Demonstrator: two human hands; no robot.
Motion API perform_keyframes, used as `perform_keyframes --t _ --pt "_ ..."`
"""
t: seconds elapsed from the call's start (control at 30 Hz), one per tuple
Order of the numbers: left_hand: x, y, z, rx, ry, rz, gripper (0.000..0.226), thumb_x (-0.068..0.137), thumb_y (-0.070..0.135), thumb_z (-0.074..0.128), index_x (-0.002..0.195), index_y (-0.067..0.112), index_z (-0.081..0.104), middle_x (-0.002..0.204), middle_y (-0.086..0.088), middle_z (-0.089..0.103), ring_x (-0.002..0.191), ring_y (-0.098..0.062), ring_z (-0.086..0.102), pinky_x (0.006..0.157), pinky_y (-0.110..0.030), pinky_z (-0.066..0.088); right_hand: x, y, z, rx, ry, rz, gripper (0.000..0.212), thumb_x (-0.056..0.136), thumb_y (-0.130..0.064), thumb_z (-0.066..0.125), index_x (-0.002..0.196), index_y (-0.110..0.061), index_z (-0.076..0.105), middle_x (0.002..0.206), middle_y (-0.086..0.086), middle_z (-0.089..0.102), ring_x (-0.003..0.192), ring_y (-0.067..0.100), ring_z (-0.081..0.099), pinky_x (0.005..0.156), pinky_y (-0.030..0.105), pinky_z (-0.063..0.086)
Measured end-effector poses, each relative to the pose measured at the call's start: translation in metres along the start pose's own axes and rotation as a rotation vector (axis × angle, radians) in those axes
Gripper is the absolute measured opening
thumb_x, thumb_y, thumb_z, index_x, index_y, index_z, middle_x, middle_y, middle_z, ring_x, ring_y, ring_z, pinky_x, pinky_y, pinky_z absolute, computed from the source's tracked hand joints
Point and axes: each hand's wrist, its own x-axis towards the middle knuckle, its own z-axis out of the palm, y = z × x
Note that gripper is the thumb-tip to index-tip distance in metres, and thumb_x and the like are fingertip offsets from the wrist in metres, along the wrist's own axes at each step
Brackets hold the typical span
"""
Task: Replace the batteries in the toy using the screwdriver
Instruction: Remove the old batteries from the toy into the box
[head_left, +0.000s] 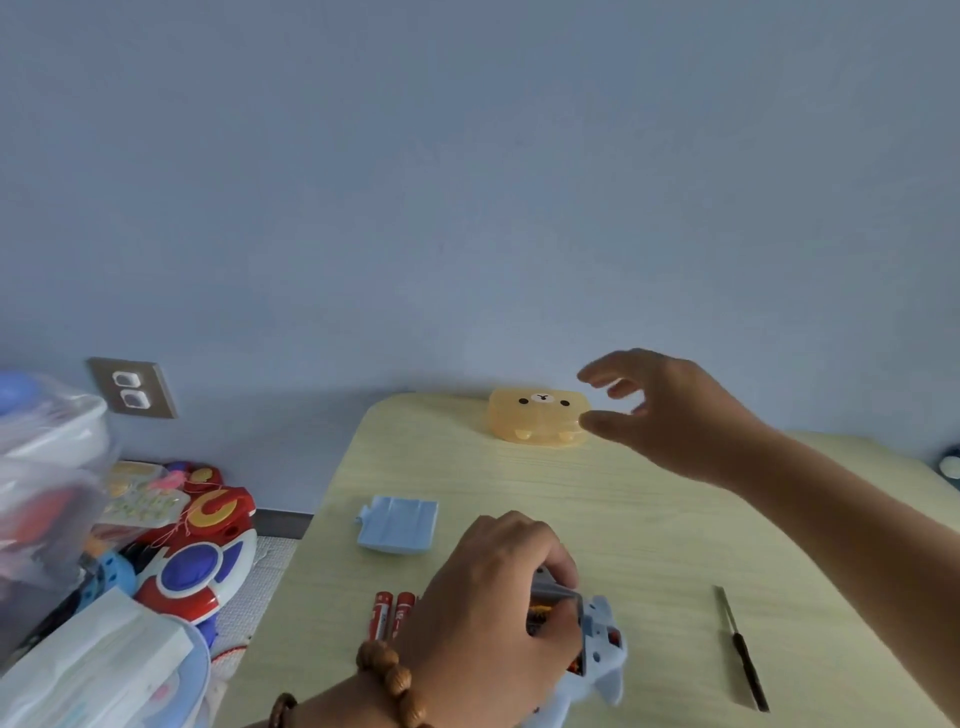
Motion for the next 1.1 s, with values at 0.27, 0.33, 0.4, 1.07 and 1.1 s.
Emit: perform_keyframes --t 0.27,0.33,0.4,1.07,1.1 --pt "0.002 0.001 -0.006 -0.028 -0.058 -0.042 0.015 0.085 0.037 0.061 0.098 0.033 0.055 0.104 0.019 0.051 0.102 0.0 0.047 0.082 -0.013 0.044 0.058 0.024 0.061 -0.229 -0.147 -0.038 0.059 0.086 -0.043 0.07 0.139 -0.037 0.046 0.143 -0.013 0.051 0.128 0.014 0.047 0.098 0.039 0.049" --pt "0.001 0.002 -0.008 -0.014 -0.065 -0.034 0.014 0.087 0.036 0.06 0.099 0.033 0.055 0.104 0.019 0.05 0.103 0.001 0.046 0.086 -0.019 0.045 0.055 0.024 0.063 -0.246 -0.113 -0.048 0.049 0.085 -0.047 0.07 0.13 -0.04 0.053 0.131 -0.013 0.059 0.12 0.013 0.049 0.089 0.037 0.051" --pt "0.001 0.002 -0.009 -0.007 -0.069 -0.028 0.012 0.088 0.036 0.06 0.099 0.033 0.056 0.105 0.019 0.05 0.103 0.001 0.046 0.088 -0.022 0.045 0.044 0.023 0.063 -0.232 -0.087 -0.081 0.044 0.081 -0.055 0.07 0.121 -0.043 0.057 0.119 -0.016 0.062 0.113 0.012 0.052 0.085 0.036 0.051" --pt "0.026 -0.025 -0.046 0.014 0.146 -0.127 0.07 0.07 0.058 0.077 0.127 0.037 0.042 0.122 0.027 0.044 0.111 0.01 0.045 0.093 -0.006 0.035 -0.033 0.008 0.032 0.134 -0.022 -0.225 0.055 0.072 -0.054 0.079 0.122 -0.042 0.062 0.109 -0.024 0.065 0.102 0.002 0.062 0.083 0.026 0.056" --pt "0.032 -0.034 -0.05 -0.005 0.077 -0.168 0.092 0.065 0.061 0.08 0.139 0.036 0.033 0.132 0.025 0.039 0.117 0.008 0.043 0.097 -0.011 0.035 -0.033 0.006 0.031 0.161 -0.042 -0.229 0.055 0.072 -0.054 0.079 0.123 -0.042 0.062 0.11 -0.023 0.066 0.103 0.003 0.062 0.085 0.029 0.056"
